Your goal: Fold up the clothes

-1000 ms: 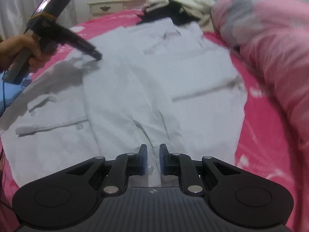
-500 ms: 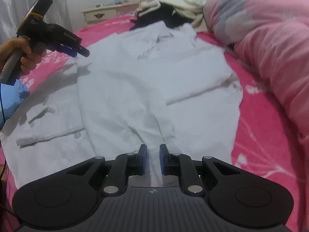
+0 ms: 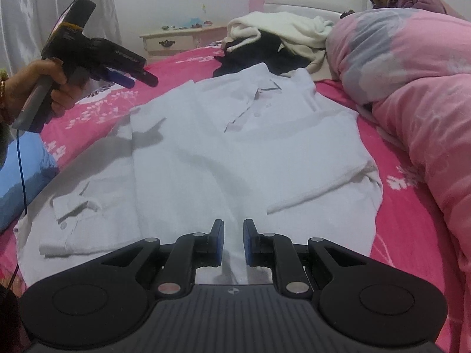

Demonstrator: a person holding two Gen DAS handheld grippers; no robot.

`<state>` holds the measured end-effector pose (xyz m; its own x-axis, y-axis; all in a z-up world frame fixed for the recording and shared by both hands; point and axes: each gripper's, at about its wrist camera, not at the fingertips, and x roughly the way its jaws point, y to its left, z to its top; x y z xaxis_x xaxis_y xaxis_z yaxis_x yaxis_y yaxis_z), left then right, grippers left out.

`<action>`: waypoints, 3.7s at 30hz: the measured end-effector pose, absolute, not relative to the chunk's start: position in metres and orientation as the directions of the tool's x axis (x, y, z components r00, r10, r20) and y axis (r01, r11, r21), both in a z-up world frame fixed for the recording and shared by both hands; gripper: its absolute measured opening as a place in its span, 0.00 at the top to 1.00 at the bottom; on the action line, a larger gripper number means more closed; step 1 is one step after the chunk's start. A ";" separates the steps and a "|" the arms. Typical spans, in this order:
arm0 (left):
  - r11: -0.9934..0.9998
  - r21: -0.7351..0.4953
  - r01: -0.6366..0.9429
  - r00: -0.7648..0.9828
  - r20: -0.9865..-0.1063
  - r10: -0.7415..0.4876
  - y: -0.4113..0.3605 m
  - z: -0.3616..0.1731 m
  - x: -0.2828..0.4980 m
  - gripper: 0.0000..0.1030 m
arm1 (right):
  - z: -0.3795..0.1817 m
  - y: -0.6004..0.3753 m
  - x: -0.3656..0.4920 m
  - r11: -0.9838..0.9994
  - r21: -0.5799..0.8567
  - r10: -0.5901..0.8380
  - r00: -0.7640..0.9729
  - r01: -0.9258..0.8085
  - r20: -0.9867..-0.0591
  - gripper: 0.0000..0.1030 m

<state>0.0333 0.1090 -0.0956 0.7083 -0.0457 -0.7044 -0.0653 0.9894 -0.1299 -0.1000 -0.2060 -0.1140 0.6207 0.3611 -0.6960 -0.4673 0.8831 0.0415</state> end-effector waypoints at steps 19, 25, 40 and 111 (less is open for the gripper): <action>0.989 -0.138 -0.045 0.702 -0.709 -0.067 0.101 -0.110 0.044 0.42 | -0.116 -0.202 -0.079 0.886 0.070 0.369 0.604 -0.459 -0.707 0.85; 0.988 -0.143 -0.057 0.698 -0.713 -0.063 0.099 -0.105 0.039 0.35 | -0.115 -0.200 -0.081 0.885 0.069 0.368 0.604 -0.460 -0.707 0.85; 0.985 -0.164 -0.048 0.684 -0.724 -0.087 0.093 -0.090 0.027 0.11 | -0.106 -0.201 -0.091 0.890 0.072 0.368 0.617 -0.450 -0.695 0.85; 0.914 -0.406 -0.023 0.664 -0.690 -0.290 0.106 -0.143 0.294 0.44 | -0.132 -0.185 0.338 0.894 0.320 0.443 0.519 -0.313 -0.731 0.67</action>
